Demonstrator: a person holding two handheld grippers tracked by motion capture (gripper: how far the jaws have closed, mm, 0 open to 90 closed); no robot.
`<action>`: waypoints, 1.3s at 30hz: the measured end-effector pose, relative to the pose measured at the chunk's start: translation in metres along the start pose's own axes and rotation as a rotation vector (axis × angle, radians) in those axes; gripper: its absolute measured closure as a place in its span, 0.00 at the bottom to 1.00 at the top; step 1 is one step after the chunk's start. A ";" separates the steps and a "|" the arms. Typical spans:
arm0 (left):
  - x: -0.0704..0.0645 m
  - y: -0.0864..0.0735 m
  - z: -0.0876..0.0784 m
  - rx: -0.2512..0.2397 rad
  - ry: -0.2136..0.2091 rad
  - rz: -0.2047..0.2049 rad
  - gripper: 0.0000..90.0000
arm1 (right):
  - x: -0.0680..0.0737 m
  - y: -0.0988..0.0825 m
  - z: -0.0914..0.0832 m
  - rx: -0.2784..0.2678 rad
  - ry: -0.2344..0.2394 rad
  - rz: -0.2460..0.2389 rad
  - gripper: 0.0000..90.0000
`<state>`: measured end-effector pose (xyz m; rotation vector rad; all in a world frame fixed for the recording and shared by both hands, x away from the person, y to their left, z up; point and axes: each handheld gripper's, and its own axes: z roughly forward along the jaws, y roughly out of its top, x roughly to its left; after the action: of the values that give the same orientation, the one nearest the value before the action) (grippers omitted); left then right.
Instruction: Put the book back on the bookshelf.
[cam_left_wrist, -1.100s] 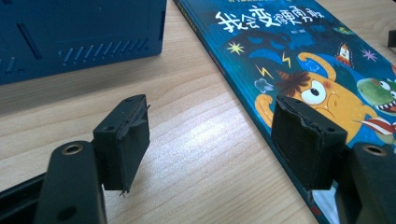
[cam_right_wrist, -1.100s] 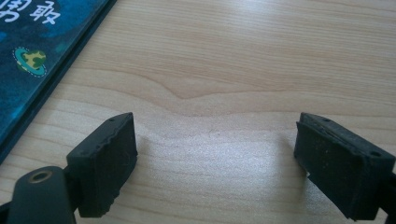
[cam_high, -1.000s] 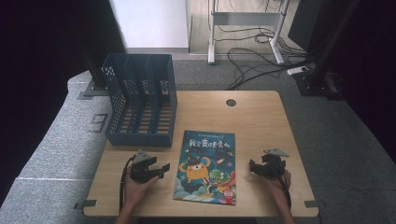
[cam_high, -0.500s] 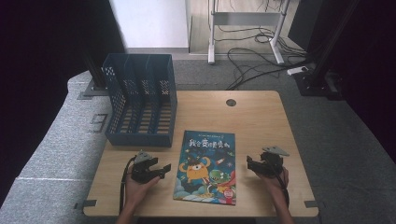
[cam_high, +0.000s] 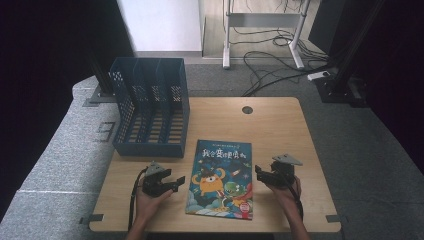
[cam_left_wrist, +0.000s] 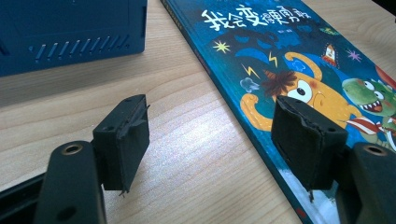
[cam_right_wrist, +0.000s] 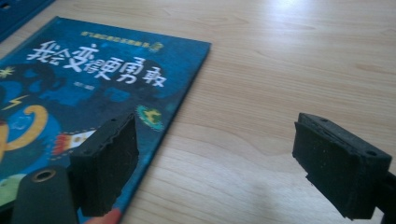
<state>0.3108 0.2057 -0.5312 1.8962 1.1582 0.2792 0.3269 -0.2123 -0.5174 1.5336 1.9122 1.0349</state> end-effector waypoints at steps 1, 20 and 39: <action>0.000 0.000 0.000 0.000 0.000 0.000 0.31 | 0.002 0.001 0.000 -0.001 0.004 -0.005 0.15; -0.002 0.000 0.000 -0.001 -0.017 -0.003 0.31 | 0.045 0.013 0.012 0.003 0.080 -0.040 0.16; -0.009 -0.001 0.004 0.009 -0.011 0.017 0.31 | 0.062 -0.001 0.030 0.060 0.112 -0.070 0.16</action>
<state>0.3076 0.1967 -0.5325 1.9136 1.1386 0.2729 0.3325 -0.1449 -0.5305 1.4581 2.0751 1.0618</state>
